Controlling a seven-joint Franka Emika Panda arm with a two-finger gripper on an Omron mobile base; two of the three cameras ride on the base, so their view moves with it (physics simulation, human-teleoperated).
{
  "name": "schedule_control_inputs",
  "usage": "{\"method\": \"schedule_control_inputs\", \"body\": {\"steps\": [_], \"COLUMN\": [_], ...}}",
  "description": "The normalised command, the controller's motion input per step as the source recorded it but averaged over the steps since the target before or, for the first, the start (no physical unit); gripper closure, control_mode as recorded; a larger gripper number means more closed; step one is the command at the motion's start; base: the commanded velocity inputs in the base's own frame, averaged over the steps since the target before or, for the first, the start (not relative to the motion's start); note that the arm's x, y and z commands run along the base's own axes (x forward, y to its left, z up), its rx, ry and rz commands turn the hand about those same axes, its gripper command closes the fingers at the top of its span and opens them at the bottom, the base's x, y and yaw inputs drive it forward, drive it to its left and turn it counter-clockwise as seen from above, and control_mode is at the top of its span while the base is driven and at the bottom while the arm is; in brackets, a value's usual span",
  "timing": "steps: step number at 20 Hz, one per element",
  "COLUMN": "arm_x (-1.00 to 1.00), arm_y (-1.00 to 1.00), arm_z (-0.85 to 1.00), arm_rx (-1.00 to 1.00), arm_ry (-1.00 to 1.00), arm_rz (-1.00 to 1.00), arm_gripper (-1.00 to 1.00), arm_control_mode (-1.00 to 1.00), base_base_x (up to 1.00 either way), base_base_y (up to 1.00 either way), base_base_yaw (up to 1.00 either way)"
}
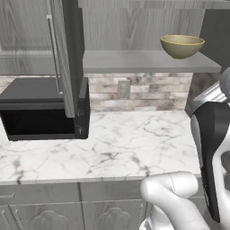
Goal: Move the bowls from the cabinet to the plates on the dining table.
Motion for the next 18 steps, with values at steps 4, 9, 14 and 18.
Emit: {"method": "schedule_control_inputs", "body": {"steps": [4,9,14,18], "arm_x": [0.16,0.14,0.12,0.2], "arm_y": [0.0,0.0,-0.02,-0.06], "arm_z": [0.0,0.11,0.28,0.09], "arm_rx": [-0.03,-0.01,0.0,0.0], "arm_ry": [-0.09,-0.04,0.0,0.0], "arm_rz": [0.0,0.0,-0.01,-0.01], "arm_gripper": [-1.0,-1.0,-1.0,-1.0], "arm_control_mode": [-1.0,-1.0,-1.0,-1.0], "base_base_x": [0.0,0.0,0.0,0.0], "base_base_y": [0.0,0.0,0.0,0.0], "base_base_yaw": [0.0,0.0,0.0,0.0]}}
